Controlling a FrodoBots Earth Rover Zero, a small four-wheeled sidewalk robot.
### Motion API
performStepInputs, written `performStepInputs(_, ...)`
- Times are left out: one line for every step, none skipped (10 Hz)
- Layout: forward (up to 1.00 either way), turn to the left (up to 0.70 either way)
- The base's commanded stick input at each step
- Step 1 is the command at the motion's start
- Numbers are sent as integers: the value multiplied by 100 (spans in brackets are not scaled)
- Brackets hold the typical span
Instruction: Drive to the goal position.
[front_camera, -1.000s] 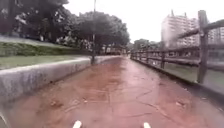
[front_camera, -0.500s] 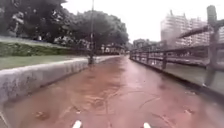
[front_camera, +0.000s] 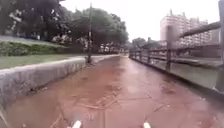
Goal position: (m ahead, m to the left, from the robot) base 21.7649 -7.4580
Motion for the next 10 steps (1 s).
performStepInputs(50,10)
performStepInputs(50,3)
performStepInputs(50,0)
performStepInputs(50,0)
performStepInputs(50,0)
performStepInputs(50,0)
performStepInputs(50,0)
performStepInputs(50,0)
performStepInputs(50,0)
performStepInputs(50,0)
